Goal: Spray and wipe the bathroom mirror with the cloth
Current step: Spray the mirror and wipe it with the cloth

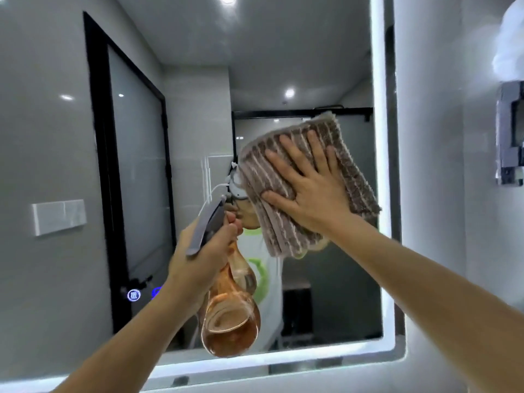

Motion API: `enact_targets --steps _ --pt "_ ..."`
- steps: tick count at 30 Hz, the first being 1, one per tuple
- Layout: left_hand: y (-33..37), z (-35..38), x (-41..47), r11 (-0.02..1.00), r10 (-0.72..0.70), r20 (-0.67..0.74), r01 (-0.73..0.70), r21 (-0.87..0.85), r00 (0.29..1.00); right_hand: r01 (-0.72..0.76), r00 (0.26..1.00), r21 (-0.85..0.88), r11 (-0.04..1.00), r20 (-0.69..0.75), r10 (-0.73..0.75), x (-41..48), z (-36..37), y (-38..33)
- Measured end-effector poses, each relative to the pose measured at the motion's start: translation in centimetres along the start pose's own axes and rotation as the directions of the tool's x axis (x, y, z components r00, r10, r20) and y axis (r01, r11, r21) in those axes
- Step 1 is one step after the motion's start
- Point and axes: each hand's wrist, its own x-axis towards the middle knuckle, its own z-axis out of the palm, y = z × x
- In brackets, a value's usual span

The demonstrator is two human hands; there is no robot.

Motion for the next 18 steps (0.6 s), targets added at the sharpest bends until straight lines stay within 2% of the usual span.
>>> enact_targets --steps 2,5,12,18 --pt "-0.6 -0.8 -0.6 1.000 0.018 0.001 -0.018 0.003 1.000 -0.075 0.997 0.030 0.997 -0.026 0.075 1.8 -0.6 -1.4" --pt "-1.9 -1.2 -3.1 0.996 0.069 0.079 -0.073 0.057 0.994 -0.133 0.990 0.013 0.991 -0.050 0.134 2.5 -0.6 -3.1" --pt "-4.6 -3.2 -6.7 0.998 -0.052 0.064 0.050 0.037 0.997 -0.088 0.996 -0.013 0.996 -0.029 0.088 -1.1 1.5 -6.1" --pt "-4.6 -5.9 -7.1 0.989 -0.080 -0.004 0.079 0.127 0.997 -0.055 0.998 -0.005 0.998 -0.009 0.055 -6.7 4.8 -9.7"
